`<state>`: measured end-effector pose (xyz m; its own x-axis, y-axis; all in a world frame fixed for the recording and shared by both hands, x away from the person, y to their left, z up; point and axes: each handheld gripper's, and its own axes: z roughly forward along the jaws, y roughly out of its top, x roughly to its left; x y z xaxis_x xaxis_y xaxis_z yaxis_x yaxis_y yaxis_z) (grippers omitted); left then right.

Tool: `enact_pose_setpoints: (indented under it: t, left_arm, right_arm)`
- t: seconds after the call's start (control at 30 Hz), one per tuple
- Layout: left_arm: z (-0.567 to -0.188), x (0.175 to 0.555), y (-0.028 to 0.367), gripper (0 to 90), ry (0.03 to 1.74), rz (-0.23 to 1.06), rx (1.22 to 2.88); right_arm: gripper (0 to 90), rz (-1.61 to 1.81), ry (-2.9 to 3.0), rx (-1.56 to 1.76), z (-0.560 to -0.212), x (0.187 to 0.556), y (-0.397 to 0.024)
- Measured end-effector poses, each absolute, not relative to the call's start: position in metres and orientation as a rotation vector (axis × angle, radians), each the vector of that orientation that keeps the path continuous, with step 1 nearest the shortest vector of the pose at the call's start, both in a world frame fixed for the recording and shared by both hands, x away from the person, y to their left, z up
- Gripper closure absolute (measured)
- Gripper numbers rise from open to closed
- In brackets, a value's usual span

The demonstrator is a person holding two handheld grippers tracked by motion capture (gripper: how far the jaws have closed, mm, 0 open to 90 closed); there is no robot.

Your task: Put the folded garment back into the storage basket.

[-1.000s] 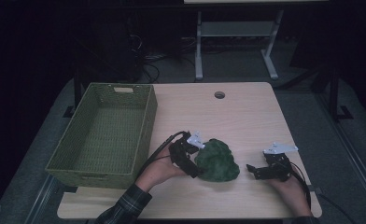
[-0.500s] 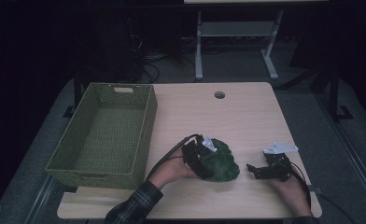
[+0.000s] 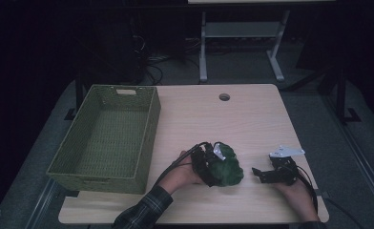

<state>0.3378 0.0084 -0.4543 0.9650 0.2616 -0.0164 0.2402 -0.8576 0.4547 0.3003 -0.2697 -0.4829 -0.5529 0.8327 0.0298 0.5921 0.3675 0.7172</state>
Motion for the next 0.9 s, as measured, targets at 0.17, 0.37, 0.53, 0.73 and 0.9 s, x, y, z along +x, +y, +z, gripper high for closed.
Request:
enact_pose_setpoints:
  t: [0.17,0.37,0.53,0.73,0.9]
  left_arm:
    - [-0.453,0.337,0.008,16.0,0.368,0.072,2.649]
    - [-0.447,0.339,0.011,45.6,0.395,0.066,2.65]
    - [-0.445,0.338,0.012,62.7,0.417,0.048,2.66]
    - [-0.444,0.34,0.013,64.9,0.425,0.024,2.649]
    - [-0.441,0.343,0.016,65.1,0.444,-0.015,2.627]
  right_arm:
    - [9.9,0.992,2.295,1.25,-0.483,0.3,-0.27]
    - [9.9,0.992,2.295,1.25,-0.483,0.3,-0.27]
    - [9.9,0.992,2.295,1.251,-0.483,0.3,-0.27]
    - [10.0,0.993,2.295,1.251,-0.483,0.3,-0.27]
    - [10.0,0.993,2.295,1.251,-0.483,0.3,-0.27]
